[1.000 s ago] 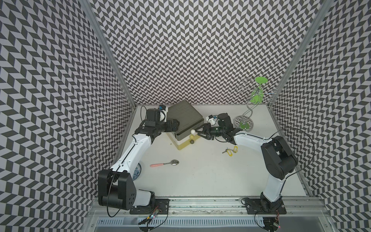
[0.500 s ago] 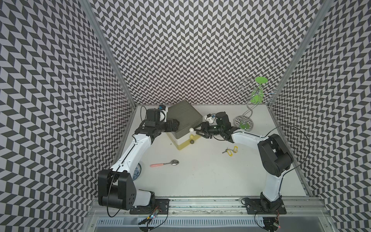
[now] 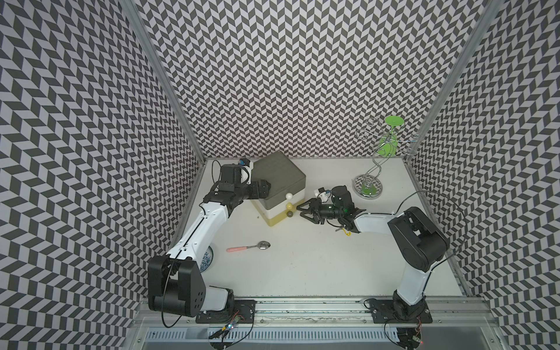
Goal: Take the keys out of the drawer
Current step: Open the drawer in the storage box.
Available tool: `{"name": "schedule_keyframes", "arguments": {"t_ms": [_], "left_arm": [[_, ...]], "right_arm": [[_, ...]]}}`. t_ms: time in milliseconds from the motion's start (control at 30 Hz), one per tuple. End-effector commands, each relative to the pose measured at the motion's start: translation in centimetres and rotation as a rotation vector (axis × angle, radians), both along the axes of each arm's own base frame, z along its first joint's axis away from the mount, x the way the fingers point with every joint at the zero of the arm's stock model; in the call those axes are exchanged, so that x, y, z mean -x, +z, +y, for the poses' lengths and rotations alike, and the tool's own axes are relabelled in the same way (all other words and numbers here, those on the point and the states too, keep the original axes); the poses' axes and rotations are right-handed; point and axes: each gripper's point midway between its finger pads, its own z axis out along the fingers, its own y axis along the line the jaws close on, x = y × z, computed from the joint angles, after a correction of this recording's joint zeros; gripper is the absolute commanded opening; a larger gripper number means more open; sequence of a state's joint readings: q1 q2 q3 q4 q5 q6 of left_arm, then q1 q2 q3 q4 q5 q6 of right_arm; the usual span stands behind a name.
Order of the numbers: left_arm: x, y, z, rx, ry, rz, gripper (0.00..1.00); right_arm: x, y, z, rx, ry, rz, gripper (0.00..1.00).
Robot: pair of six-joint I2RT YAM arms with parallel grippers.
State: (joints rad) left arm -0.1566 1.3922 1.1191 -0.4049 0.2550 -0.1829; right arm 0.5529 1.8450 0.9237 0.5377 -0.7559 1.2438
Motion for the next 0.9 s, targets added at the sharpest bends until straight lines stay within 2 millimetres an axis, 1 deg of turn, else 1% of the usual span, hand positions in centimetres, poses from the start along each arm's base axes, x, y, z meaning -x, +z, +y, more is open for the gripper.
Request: {"name": "schedule_keyframes", "arguments": {"t_ms": [0,67,233,400,533,867], "left_arm": [[3.0,-6.7,1.2,-0.094,0.002,0.222,0.99],[3.1,-6.8,1.2,-0.094,0.004,0.225,0.99],[3.1,-7.0,1.3,-0.099,0.011,0.234,0.98],[3.0,-7.2,1.3,-0.099,0.012,0.240,0.98],[2.9,-7.1,1.2,-0.096,0.009,0.242,0.98],[2.8,-7.4,1.1,-0.094,0.007,0.252,0.98]], "right_arm": [[-0.6,4.2,1.7,-0.122,0.024,-0.124,0.51],[-0.8,4.1,2.1,-0.125,0.025,-0.130,0.51],[-1.2,2.9,2.9,-0.123,0.030,-0.101,0.51],[-1.1,1.4,3.4,-0.095,0.039,-0.067,0.51],[-0.9,0.7,3.6,-0.082,0.038,-0.058,0.50],[-1.7,0.1,4.3,-0.088,0.031,-0.070,0.49]]}}
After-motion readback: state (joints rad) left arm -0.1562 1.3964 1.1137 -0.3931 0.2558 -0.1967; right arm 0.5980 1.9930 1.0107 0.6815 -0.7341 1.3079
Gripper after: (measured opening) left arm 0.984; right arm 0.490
